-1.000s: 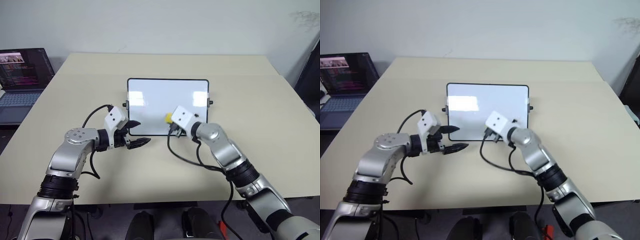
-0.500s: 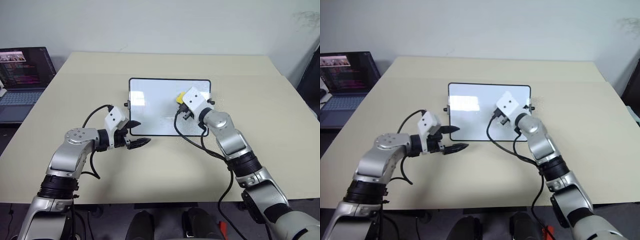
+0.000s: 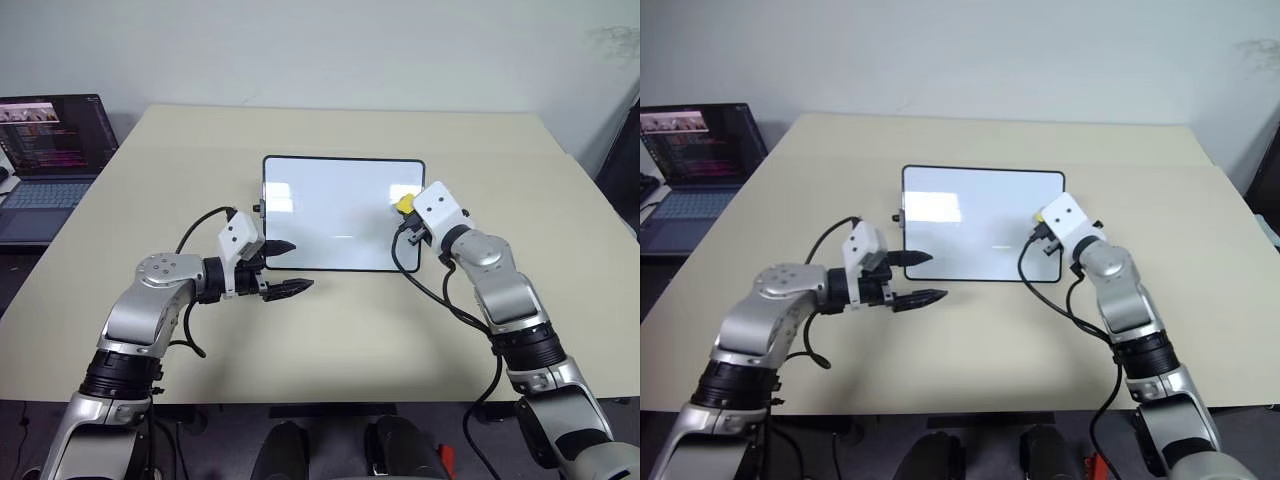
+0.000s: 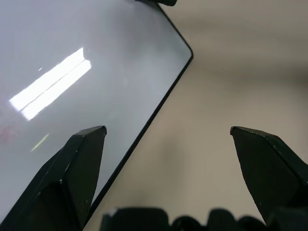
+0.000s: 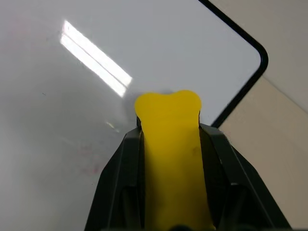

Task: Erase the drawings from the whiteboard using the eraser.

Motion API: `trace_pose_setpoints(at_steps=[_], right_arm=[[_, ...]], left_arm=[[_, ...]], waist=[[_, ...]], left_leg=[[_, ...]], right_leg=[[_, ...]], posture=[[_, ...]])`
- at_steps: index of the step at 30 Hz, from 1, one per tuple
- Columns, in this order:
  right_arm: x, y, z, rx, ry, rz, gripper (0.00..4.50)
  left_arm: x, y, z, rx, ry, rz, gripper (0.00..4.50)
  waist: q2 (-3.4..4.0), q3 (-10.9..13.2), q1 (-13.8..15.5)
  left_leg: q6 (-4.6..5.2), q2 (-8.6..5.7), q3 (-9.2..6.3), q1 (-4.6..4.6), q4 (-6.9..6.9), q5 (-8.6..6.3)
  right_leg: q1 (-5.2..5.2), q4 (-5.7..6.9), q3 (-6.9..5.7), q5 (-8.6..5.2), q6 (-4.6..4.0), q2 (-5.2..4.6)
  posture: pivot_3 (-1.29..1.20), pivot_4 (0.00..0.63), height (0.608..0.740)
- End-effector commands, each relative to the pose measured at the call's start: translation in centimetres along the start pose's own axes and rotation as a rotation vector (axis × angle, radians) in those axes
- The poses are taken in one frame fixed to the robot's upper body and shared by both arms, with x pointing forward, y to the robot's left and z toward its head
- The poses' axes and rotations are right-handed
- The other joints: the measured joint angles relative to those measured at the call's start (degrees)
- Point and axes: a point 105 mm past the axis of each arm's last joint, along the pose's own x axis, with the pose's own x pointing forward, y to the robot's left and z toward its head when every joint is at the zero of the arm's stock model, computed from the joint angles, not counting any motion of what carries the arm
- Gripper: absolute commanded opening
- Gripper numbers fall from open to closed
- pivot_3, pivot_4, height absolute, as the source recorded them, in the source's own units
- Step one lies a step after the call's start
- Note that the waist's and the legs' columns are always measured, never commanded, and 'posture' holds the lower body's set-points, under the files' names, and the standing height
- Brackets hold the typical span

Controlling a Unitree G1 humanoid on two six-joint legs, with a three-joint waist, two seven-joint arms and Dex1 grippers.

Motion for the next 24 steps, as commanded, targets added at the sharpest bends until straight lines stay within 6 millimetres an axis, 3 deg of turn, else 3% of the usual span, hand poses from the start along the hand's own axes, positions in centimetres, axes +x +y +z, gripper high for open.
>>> trace_pose_setpoints(at_steps=[1, 6, 12, 15, 19, 24], right_arm=[[-0.6, 2.2, -3.3, 0.034, 0.14, 0.11, 1.19], [-1.4, 4.5, -4.1, 0.029, 0.184, 0.218, 1.19], [-0.2, 0.0, -1.6, 0.016, 0.084, -0.029, 1.19], [0.1, -0.7, -0.6, 0.02, 0.047, -0.067, 1.19], [0.3, 0.9, -0.7, 0.008, 0.057, 0.003, 1.19], [-0.8, 4.6, -3.4, -0.049, 0.168, 0.218, 1.19]], left_arm=[[0.3, -0.2, 1.6, 0.052, -0.035, -0.017, 4.5], [0.6, -0.2, 1.6, 0.053, -0.036, -0.029, 4.5], [0.6, -0.2, 1.6, 0.052, -0.034, -0.033, 4.5], [0.6, -0.3, 1.5, 0.052, -0.032, -0.036, 4.5], [0.6, -0.3, 1.5, 0.05, -0.032, -0.037, 4.5], [0.6, -0.3, 1.5, 0.05, -0.032, -0.036, 4.5]], waist=[[0.0, 0.0, -0.2], [-0.03, 0.0, -0.4], [-0.02, 0.0, -0.7], [-0.03, 0.0, -0.4], [-0.02, 0.0, -0.4], [-0.03, 0.0, -0.4]], left_leg=[[0.0, 0.01, 0.0, 0.0, 0.0, 0.0], [0.0, 0.02, 0.03, 0.1, 0.0, 0.0], [0.0, 0.02, 0.04, 0.18, 0.01, 0.0], [0.0, 0.02, 0.01, 0.15, 0.01, 0.01], [0.0, 0.02, 0.05, 0.03, -0.03, 0.0], [0.0, 0.04, 0.04, 0.05, -0.04, -0.01]], right_leg=[[0.0, 0.0, 0.0, 0.0, 0.0, 0.0], [0.02, 0.03, 0.03, 0.0, 0.01, 0.04], [0.04, 0.06, 0.05, 0.03, 0.04, 0.1], [0.03, 0.06, 0.04, 0.05, 0.06, 0.09], [-0.03, -0.03, 0.06, 0.01, 0.01, 0.09], [-0.02, -0.04, 0.04, 0.0, 0.01, 0.07]], posture=[[0.0, 0.15, 0.74], [0.0, 0.15, 0.74], [0.0, 0.15, 0.74], [0.0, 0.15, 0.74], [0.0, 0.15, 0.74], [0.0, 0.15, 0.74]])
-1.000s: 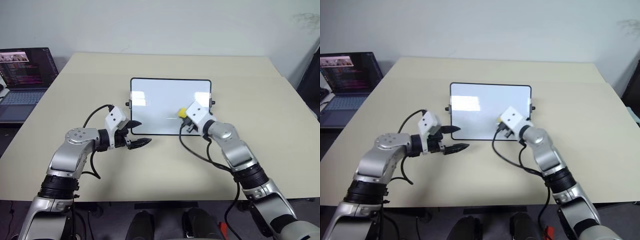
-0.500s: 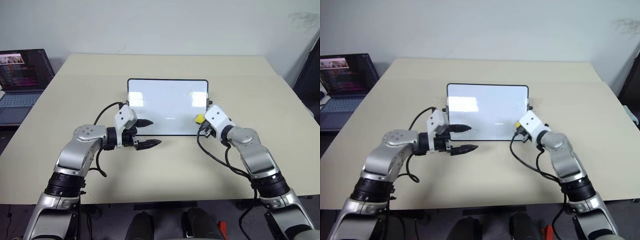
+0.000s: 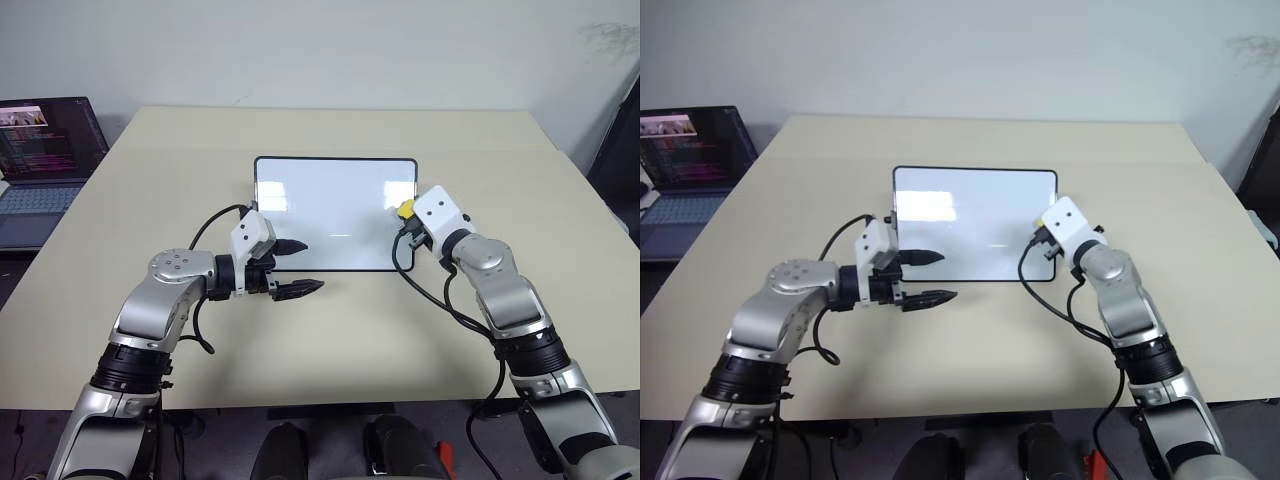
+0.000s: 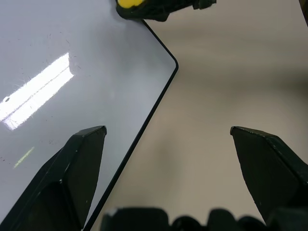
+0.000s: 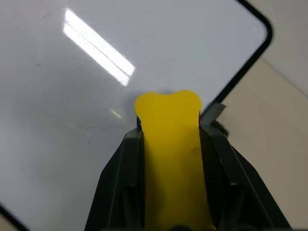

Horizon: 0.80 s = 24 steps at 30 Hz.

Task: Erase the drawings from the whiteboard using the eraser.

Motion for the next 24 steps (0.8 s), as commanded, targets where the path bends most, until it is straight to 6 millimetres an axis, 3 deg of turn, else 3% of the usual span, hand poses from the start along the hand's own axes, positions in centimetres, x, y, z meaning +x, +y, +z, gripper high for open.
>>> trace_pose_setpoints(at_steps=[1, 4, 12, 15, 18, 22, 24], right_arm=[[-0.4, 3.5, -3.4, -0.015, 0.141, 0.169, 1.19], [-0.4, 3.6, -3.1, -0.038, 0.13, 0.164, 1.19], [1.0, -2.2, 0.9, -0.045, -0.02, -0.139, 1.19], [1.2, -3.1, 1.3, -0.048, -0.034, -0.178, 1.19], [1.3, -1.9, 0.3, -0.041, 0.0, -0.101, 1.19], [0.2, 2.0, -1.5, -0.044, 0.064, 0.115, 1.19], [-0.2, 2.9, -1.5, -0.043, 0.065, 0.158, 1.19]], left_arm=[[0.0, -0.1, 1.1, 0.041, -0.027, -0.009, 4.5], [0.1, -0.1, 1.1, 0.041, -0.028, -0.009, 4.5], [0.2, -0.1, 1.1, 0.042, -0.029, -0.014, 4.5], [0.2, -0.1, 1.1, 0.043, -0.03, -0.015, 4.5], [0.3, 0.0, 1.2, 0.043, -0.032, -0.014, 4.5], [0.2, 0.1, 1.2, 0.041, -0.036, -0.001, 4.5], [0.2, 0.3, 1.3, 0.04, -0.037, 0.004, 4.5]], waist=[[-0.01, 0.0, 0.0], [0.0, 0.0, -0.1], [0.0, 0.0, -0.1], [0.01, 0.0, 0.0], [0.01, 0.0, 0.1], [0.0, 0.0, 0.2], [0.0, 0.0, 0.1]], left_leg=[[0.0, 0.0, 0.01, 0.01, 0.0, 0.0], [0.0, 0.0, 0.01, 0.07, 0.01, 0.0], [0.0, 0.0, -0.02, 0.08, 0.03, 0.02], [0.0, -0.01, -0.01, -0.03, 0.02, 0.01], [0.0, -0.01, -0.01, -0.11, -0.01, 0.0], [0.0, -0.02, -0.03, -0.11, -0.01, 0.0], [0.01, -0.01, -0.03, -0.1, -0.01, 0.0]], right_leg=[[0.0, 0.0, 0.01, 0.0, 0.0, 0.0], [0.03, 0.02, 0.01, 0.01, 0.01, 0.0], [0.03, 0.07, 0.0, 0.03, 0.04, 0.02], [-0.02, 0.04, 0.0, 0.02, 0.03, 0.02], [-0.05, -0.02, 0.0, -0.01, 0.01, 0.01], [-0.04, -0.04, -0.02, -0.02, 0.03, 0.0], [-0.04, -0.03, -0.02, -0.03, 0.03, -0.01]], posture=[[0.0, 0.15, 0.74], [0.0, 0.15, 0.74], [0.0, 0.15, 0.74], [0.0, 0.15, 0.74], [0.0, 0.15, 0.74], [0.0, 0.15, 0.74], [0.0, 0.15, 0.74]])
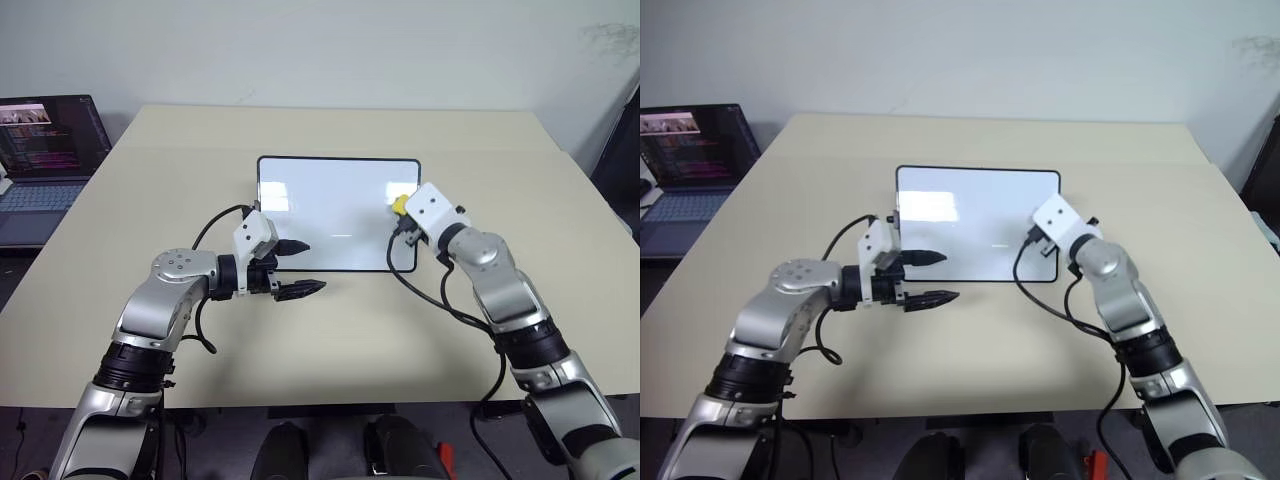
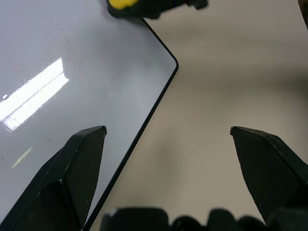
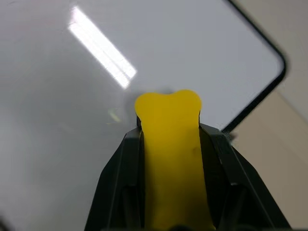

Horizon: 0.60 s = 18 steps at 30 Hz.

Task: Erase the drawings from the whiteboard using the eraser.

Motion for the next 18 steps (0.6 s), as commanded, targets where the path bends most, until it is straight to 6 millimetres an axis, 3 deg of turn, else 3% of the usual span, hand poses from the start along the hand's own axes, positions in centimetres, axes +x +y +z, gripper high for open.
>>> trace_pose_setpoints(at_steps=[1, 9, 13, 18], right_arm=[[-0.3, 2.5, -1.6, 0.03, 0.073, 0.119, 1.19], [-1.1, 0.8, 0.0, 0.068, 0.016, 0.041, 1.19], [-3.0, 0.1, 2.3, 0.228, -0.084, 0.001, 1.19], [-6.2, -0.5, 2.9, 0.347, -0.138, -0.089, 1.19]], left_arm=[[-0.1, 0.3, 1.3, 0.043, -0.034, 0.009, 4.5], [0.6, 1.1, 2.3, 0.055, -0.071, 0.02, 4.5], [1.3, 1.7, 4.1, 0.057, -0.15, 0.022, 4.5], [2.2, 1.3, 5.6, 0.094, -0.181, -0.035, 4.5]], waist=[[0.0, 0.0, -0.2], [0.02, 0.0, 0.0], [0.06, 0.1, 0.3], [0.07, 0.1, 0.3]], left_leg=[[0.0, 0.02, 0.01, 0.02, 0.0, 0.0], [0.0, -0.05, -0.01, 0.02, 0.02, 0.01], [-0.01, -0.05, -0.06, -0.29, 0.02, 0.01], [-0.1, -0.14, -0.08, -0.4, -0.01, -0.06]], right_leg=[[0.0, 0.01, 0.02, 0.0, 0.0, 0.0], [-0.01, 0.04, -0.01, 0.01, 0.01, 0.04], [-0.25, 0.04, -0.07, 0.01, 0.01, 0.05], [-0.29, 0.01, -0.07, -0.12, 0.21, 0.0]], posture=[[0.0, 0.15, 0.74], [0.0, 0.15, 0.74], [0.0, 0.15, 0.74], [0.0, 0.15, 0.74]])
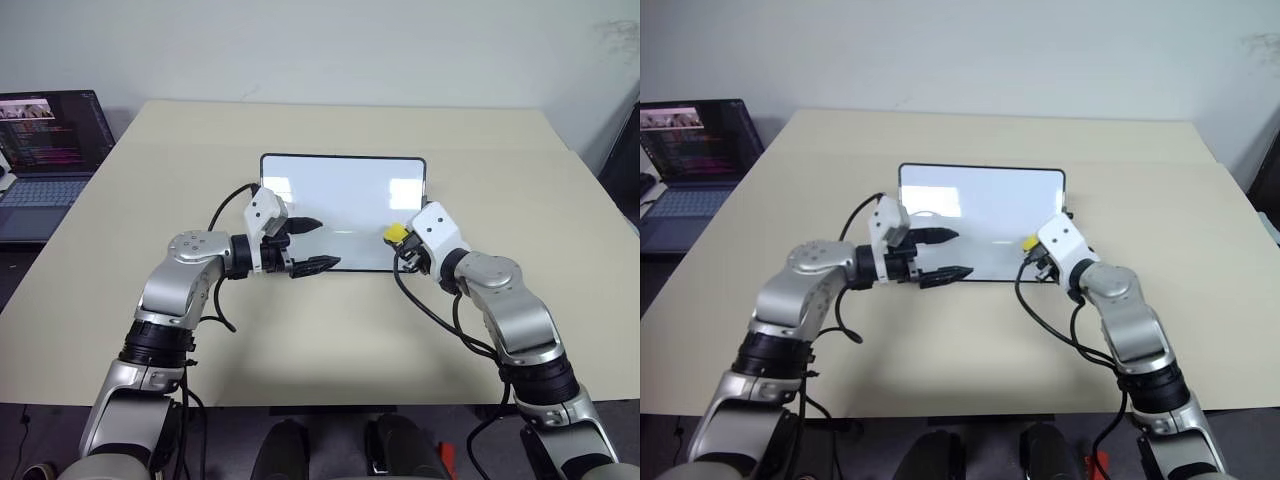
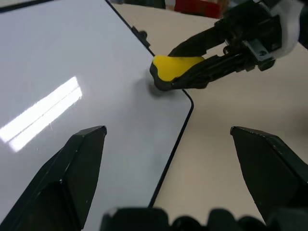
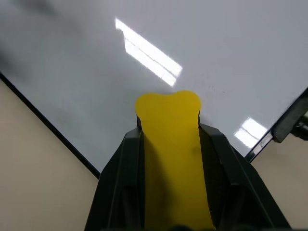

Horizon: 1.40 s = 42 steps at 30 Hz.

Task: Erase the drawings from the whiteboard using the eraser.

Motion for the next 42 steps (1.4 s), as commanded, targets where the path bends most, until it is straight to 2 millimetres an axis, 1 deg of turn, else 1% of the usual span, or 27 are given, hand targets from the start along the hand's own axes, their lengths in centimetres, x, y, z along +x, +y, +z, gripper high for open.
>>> trace_pose_setpoints(at_steps=[1, 2, 4, 7, 9, 12, 15, 19, 24, 28, 30, 31, 32, 37, 38, 41, 42], right_arm=[[-3.1, -1.3, 1.2, 0.072, -0.082, -0.124, 1.19], [-3.8, -1.5, 0.9, 0.096, -0.082, -0.16, 1.19], [-5.2, -2.2, -0.8, 0.165, -0.05, -0.243, 1.19], [-6.3, -2.6, -3.1, 0.228, 0.007, -0.322, 1.19], [-6.6, -2.8, -4.5, 0.246, 0.046, -0.355, 1.19], [-5.9, -3.2, -6.2, 0.273, 0.104, -0.382, 1.19], [-5.1, -3.6, -6.8, 0.291, 0.123, -0.395, 1.19], [-4.3, -3.6, -7.4, 0.32, 0.146, -0.39, 1.19], [-4.0, -4.2, -7.9, 0.333, 0.152, -0.41, 1.19], [-3.9, -4.6, -8.3, 0.339, 0.155, -0.426, 1.19], [-3.9, -5.1, -8.2, 0.346, 0.143, -0.444, 1.92], [-3.8, -5.2, -8.1, 0.351, 0.134, -0.444, 2.14], [-3.7, -5.3, -8.1, 0.354, 0.129, -0.443, 2.47], [-3.7, -5.2, -8.3, 0.374, 0.117, -0.427, 4.27], [-3.7, -5.2, -8.2, 0.381, 0.108, -0.427, 4.47], [-3.8, -5.5, -7.8, 0.373, 0.082, -0.434, 4.47], [-3.8, -5.7, -7.0, 0.355, 0.046, -0.437, 4.47]], left_arm=[[0.5, -0.3, 2.1, 0.072, -0.047, -0.049, 4.5], [0.7, -0.5, 2.2, 0.079, -0.051, -0.064, 4.5], [1.3, -1.0, 2.5, 0.092, -0.059, -0.105, 4.5], [2.3, -2.3, 2.4, 0.106, -0.058, -0.187, 4.5], [3.0, -3.0, 2.1, 0.124, -0.045, -0.235, 4.5], [4.2, -4.2, 1.8, 0.154, -0.032, -0.305, 4.5], [5.0, -4.8, 1.6, 0.188, -0.02, -0.342, 4.5], [5.8, -5.3, 1.4, 0.212, -0.019, -0.37, 4.5], [6.2, -5.2, 1.4, 0.2, -0.021, -0.365, 4.5], [6.4, -5.1, 1.0, 0.202, -0.007, -0.366, 4.5], [6.4, -5.0, 0.9, 0.203, -0.007, -0.364, 4.5], [6.4, -5.0, 0.8, 0.202, -0.006, -0.361, 4.5], [6.4, -5.0, 0.8, 0.202, -0.005, -0.359, 4.5], [5.1, -4.4, -0.8, 0.179, 0.034, -0.311, 4.5], [4.8, -4.2, -0.9, 0.177, 0.036, -0.297, 4.5], [4.6, -3.7, -0.8, 0.168, 0.022, -0.256, 4.5], [4.3, -3.3, -0.4, 0.165, 0.0, -0.222, 4.5]], waist=[[0.0, 0.0, 0.0], [0.0, 0.0, 0.1], [0.0, 0.0, 0.2], [0.0, 0.0, 0.1], [0.01, 0.0, -0.1], [0.01, 0.0, -0.3], [0.04, 0.0, -0.3], [0.05, 0.0, -0.2], [0.05, 0.0, -0.2], [0.05, 0.0, -0.2], [0.05, 0.0, -0.2], [0.05, 0.0, -0.2], [0.05, 0.0, -0.2], [0.06, 0.0, -0.3], [0.06, 0.0, -0.3], [0.06, 0.0, -0.1], [0.06, 0.0, -0.1]], left_leg=[[-0.05, -0.01, 0.01, 0.0, 0.0, -0.04], [-0.11, -0.02, -0.01, -0.01, -0.01, -0.08], [-0.25, -0.02, -0.01, -0.02, -0.02, -0.18], [-0.37, -0.04, 0.04, -0.02, 0.0, -0.25], [-0.37, -0.06, 0.06, -0.01, 0.01, -0.25], [-0.37, -0.07, 0.11, 0.07, 0.01, -0.25], [-0.36, -0.11, 0.06, 0.1, 0.02, -0.25], [-0.35, -0.12, 0.06, 0.1, 0.01, -0.25], [-0.33, -0.11, 0.07, 0.05, 0.02, -0.27], [-0.33, -0.11, 0.07, 0.05, 0.03, -0.27], [-0.33, -0.11, 0.05, 0.06, 0.03, -0.27], [-0.33, -0.12, 0.05, 0.06, 0.03, -0.27], [-0.33, -0.11, 0.05, 0.06, 0.03, -0.27], [-0.33, -0.11, 0.08, 0.07, 0.02, -0.27], [-0.33, -0.09, 0.07, 0.08, 0.02, -0.27], [-0.33, -0.07, 0.04, 0.08, 0.03, -0.27], [-0.33, -0.07, 0.04, 0.07, 0.04, -0.27]], right_leg=[[0.0, -0.02, 0.01, -0.02, 0.01, -0.01], [0.0, -0.02, 0.0, -0.03, -0.01, -0.02], [0.0, -0.02, 0.01, -0.06, -0.06, -0.03], [0.01, -0.05, 0.05, -0.09, -0.07, -0.04], [0.01, -0.04, 0.08, -0.17, 0.07, -0.05], [0.02, 0.02, 0.11, -0.22, 0.16, 0.0], [0.04, 0.06, 0.07, -0.23, 0.15, 0.11], [0.03, 0.06, 0.08, -0.24, 0.12, 0.2], [0.03, 0.01, 0.09, -0.25, 0.09, 0.16], [0.03, 0.02, 0.09, -0.25, 0.09, 0.14], [0.04, 0.04, 0.07, -0.25, 0.09, 0.15], [0.04, 0.04, 0.07, -0.25, 0.09, 0.15], [0.04, 0.04, 0.08, -0.25, 0.09, 0.15], [0.04, 0.05, 0.1, -0.24, 0.06, 0.15], [0.03, 0.06, 0.1, -0.23, 0.06, 0.16], [0.03, 0.08, 0.07, -0.23, 0.06, 0.16], [0.04, 0.08, 0.07, -0.23, 0.06, 0.16]], posture=[[0.0, 0.15, 0.74], [0.0, 0.15, 0.74], [0.0, 0.15, 0.74], [0.0, 0.15, 0.74], [0.0, 0.15, 0.74], [0.0, 0.15, 0.74], [0.0, 0.15, 0.74], [0.0, 0.15, 0.74], [0.0, 0.15, 0.74], [0.0, 0.15, 0.74], [0.0, 0.15, 0.74], [0.0, 0.15, 0.74], [0.0, 0.15, 0.74], [0.0, 0.15, 0.74], [0.0, 0.15, 0.74], [0.0, 0.15, 0.74], [0.0, 0.15, 0.74]])
